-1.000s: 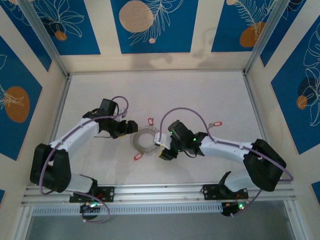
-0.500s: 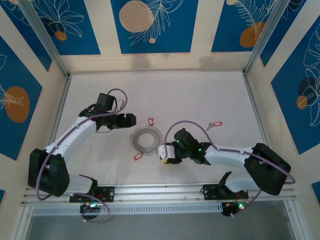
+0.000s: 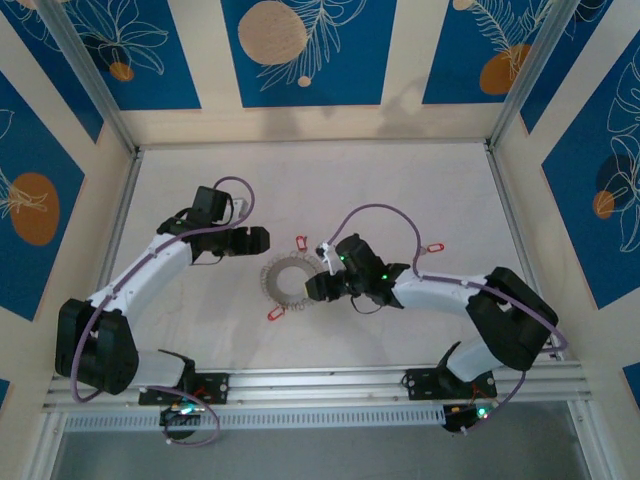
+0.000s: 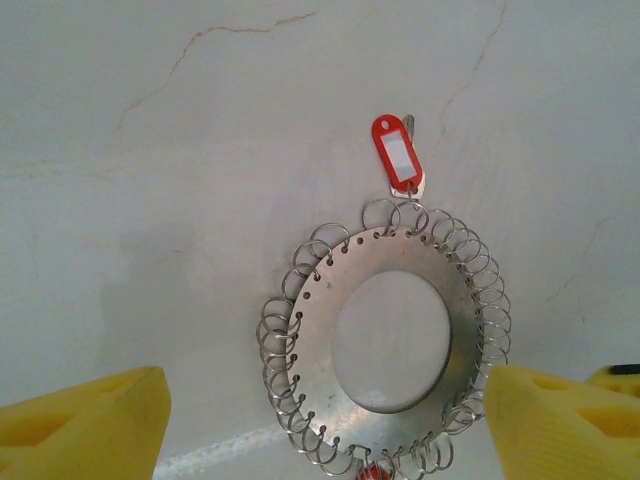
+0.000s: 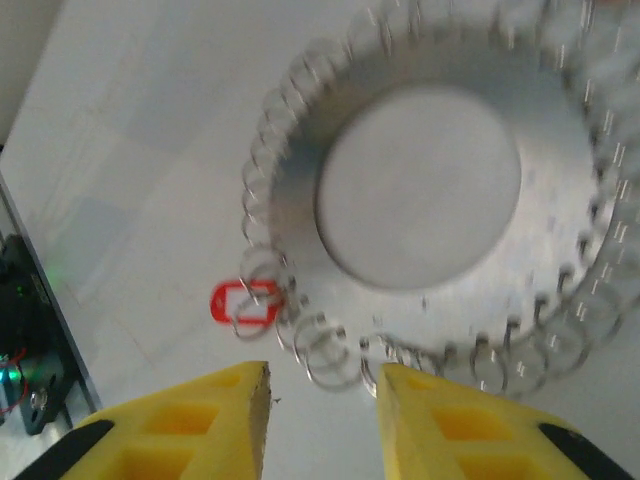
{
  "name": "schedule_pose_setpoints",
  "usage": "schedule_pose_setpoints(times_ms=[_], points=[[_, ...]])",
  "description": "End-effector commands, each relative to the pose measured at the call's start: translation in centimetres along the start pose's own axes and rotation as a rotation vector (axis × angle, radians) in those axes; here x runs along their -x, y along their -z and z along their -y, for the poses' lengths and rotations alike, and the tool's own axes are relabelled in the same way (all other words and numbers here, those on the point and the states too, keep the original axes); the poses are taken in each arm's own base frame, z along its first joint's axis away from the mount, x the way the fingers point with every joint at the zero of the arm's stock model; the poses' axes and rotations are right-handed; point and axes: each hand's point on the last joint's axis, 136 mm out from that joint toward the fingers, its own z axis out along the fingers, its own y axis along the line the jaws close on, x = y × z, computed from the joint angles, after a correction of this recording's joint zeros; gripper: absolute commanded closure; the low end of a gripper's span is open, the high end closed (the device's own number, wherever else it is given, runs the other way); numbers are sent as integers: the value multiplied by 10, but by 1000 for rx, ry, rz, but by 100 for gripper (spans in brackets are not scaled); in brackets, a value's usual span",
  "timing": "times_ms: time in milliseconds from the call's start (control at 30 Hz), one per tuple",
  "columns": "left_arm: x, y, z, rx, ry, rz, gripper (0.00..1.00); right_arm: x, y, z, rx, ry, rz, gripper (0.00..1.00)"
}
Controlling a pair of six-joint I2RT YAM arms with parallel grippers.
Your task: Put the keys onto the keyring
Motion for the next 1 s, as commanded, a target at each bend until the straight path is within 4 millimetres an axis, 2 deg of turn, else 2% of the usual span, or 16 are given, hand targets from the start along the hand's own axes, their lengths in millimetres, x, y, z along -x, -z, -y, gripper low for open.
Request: schedule_pose_setpoints(times_ms=[0, 100, 300, 467, 733, 833, 933, 967], points=[[6, 4, 2, -9, -23, 23, 18, -21, -5, 4, 15, -183, -107, 67], [5, 3, 1, -7, -14, 29, 18, -25, -12, 11, 4, -227, -136, 75], [5, 4, 0, 1, -16, 30, 18, -31, -15, 23, -30, -260, -143, 75], [5, 2, 1, -6, -13, 22, 18, -33, -21, 26, -35, -262, -163, 71], [4, 1, 0, 0, -14, 22, 18, -32, -27, 32, -42, -257, -155, 71], [4, 1, 0, 0, -15, 16, 18, -29, -31, 30, -22, -235, -160, 75], [4, 1, -1, 7, -17, 20, 18, -23, -33, 18, 41, -196, -147, 84], [4, 1, -1, 4, -17, 18, 18, -21, -33, 13, 61, -182, -145, 84]])
